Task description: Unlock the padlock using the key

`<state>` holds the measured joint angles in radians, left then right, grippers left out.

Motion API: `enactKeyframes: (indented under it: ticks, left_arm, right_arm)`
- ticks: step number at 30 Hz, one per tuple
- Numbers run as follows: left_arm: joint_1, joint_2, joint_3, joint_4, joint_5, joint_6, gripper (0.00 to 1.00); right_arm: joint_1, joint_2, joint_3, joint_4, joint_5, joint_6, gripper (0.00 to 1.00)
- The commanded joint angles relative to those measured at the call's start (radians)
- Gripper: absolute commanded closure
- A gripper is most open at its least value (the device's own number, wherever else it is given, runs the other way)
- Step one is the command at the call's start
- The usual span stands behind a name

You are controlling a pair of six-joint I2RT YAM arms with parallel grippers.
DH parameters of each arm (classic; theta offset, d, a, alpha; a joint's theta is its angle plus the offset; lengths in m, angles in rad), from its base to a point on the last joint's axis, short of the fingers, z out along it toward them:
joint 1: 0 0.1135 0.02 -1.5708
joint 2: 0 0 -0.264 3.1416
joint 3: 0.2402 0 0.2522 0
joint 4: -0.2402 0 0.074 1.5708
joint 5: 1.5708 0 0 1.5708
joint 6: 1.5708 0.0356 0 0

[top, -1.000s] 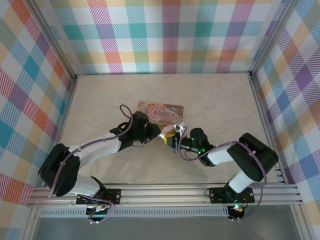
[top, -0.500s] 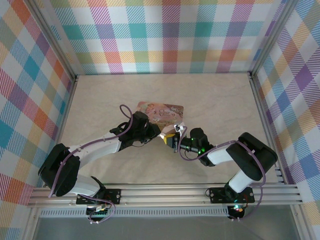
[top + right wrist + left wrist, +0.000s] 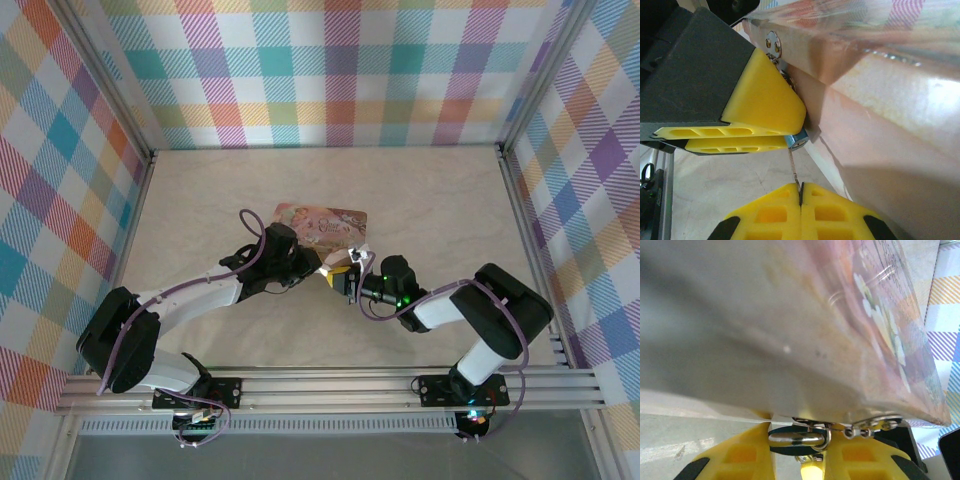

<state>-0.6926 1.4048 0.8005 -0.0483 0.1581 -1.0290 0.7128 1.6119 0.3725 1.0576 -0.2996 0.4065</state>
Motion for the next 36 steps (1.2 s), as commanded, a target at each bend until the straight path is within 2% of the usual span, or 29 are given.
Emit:
enactKeyframes:
  ticks: [1, 13, 36]
  left_arm:
    - [-0.007, -0.042, 0.015, 0.021, 0.029, 0.004, 0.81]
    - [-0.006, -0.041, 0.013, 0.021, 0.034, 0.004, 0.81]
    - [-0.007, -0.046, 0.017, 0.000, 0.066, 0.016, 0.81]
  right_arm:
    - [-0.005, 0.011, 0.021, 0.011, -0.013, -0.001, 1.00]
    - [-0.005, 0.007, 0.028, -0.021, -0.002, -0.014, 1.00]
    - [-0.020, 0.013, 0.028, 0.044, -0.006, -0.041, 1.00]
